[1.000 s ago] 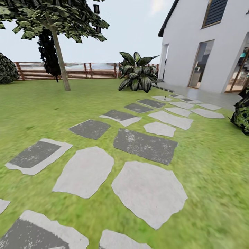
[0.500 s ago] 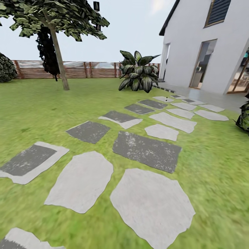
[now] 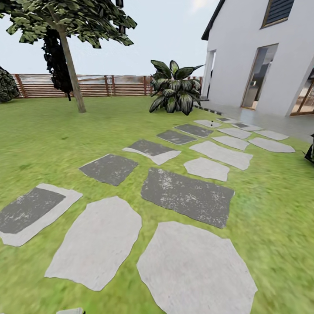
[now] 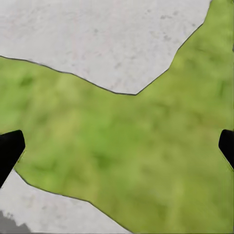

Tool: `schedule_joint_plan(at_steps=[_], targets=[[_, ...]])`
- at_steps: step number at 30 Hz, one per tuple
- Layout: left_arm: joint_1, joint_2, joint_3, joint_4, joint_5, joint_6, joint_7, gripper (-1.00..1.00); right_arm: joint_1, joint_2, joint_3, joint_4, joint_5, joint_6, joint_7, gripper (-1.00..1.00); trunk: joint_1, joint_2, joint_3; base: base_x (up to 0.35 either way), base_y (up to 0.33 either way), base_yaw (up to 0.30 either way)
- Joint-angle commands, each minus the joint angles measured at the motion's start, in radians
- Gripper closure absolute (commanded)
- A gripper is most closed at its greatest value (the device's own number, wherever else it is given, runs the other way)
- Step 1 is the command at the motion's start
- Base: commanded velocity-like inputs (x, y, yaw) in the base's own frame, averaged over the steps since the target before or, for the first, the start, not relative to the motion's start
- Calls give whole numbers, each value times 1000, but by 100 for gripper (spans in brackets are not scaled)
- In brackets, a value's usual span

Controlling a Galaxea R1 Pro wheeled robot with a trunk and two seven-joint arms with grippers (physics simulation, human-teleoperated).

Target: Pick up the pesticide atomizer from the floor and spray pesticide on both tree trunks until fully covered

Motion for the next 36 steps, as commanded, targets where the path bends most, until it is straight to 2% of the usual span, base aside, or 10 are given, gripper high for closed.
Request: schedule_joint_plan(at_steps=[1, 9, 16, 24, 36], targets=[[0, -2, 4, -1, 9, -1, -11, -100, 0, 0, -1, 0, 2, -3, 0, -100, 0, 0, -3, 340, 0, 0], [-1, -2, 6, -71, 7, 3, -9, -100, 0, 1, 2, -2, 3, -5, 0, -100, 0, 0, -15, 340, 0, 0], [7, 0, 4, -66, 5, -4, -12, -100, 0, 0, 2, -2, 3, -4, 0, -100, 0, 0, -26, 340, 0, 0], [24, 0, 4, -58, 2, -56, -12, -100, 0, 0, 2, 0, 3, -3, 0, -100, 0, 0, -39, 340, 0, 0], [26, 0, 3, -49, 1, -61, -12, -100, 0, 2, 2, 4, 3, -3, 0, -100, 0, 0, -48, 340, 0, 0]])
